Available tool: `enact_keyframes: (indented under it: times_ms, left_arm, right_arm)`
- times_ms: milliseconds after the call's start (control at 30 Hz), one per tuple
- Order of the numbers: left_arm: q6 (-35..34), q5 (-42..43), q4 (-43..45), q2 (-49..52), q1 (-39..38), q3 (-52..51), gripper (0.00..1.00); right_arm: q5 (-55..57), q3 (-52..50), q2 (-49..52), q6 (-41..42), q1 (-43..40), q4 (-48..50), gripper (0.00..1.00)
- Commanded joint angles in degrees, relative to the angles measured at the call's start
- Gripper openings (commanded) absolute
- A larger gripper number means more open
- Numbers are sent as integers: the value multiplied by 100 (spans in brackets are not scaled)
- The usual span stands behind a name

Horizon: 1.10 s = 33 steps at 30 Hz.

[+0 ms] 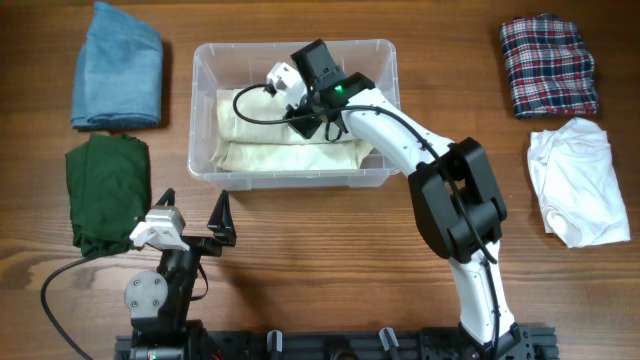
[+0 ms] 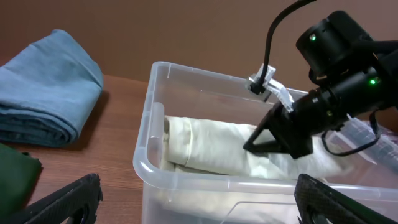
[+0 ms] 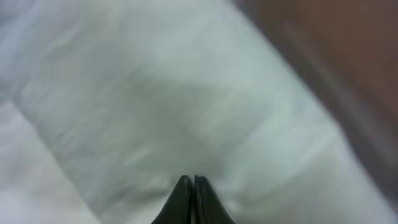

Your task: Pack container

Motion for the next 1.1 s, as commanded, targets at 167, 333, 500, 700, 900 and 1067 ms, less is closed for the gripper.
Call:
enact_keyframes:
  times_ms: [167,333,500,700,900,1067]
  left_arm:
    - [-28,-55,-4,-26,31,-39,100]
    - [-28,-55,-4,-26,31,-39,100]
    - [-28,-55,-4,-26,31,-39,100]
    - [-28,-55,-4,-26,31,-39,100]
    - [-28,-55,-4,-26,31,-39,100]
    - [-28,-55,-4,-26,31,-39,100]
  right_arm:
    - [-332,164,-7,227,44,-944,4]
    - [-245,278,-31,203,44,-1021,4]
    - [-85,824,-341,55,39,-1075,4]
    - [625,1200,-472,52,-146,-1093,4]
    - [549,1019,-229,76,-570,-1108,4]
    - [319,850,52,98,-734,-1217,4]
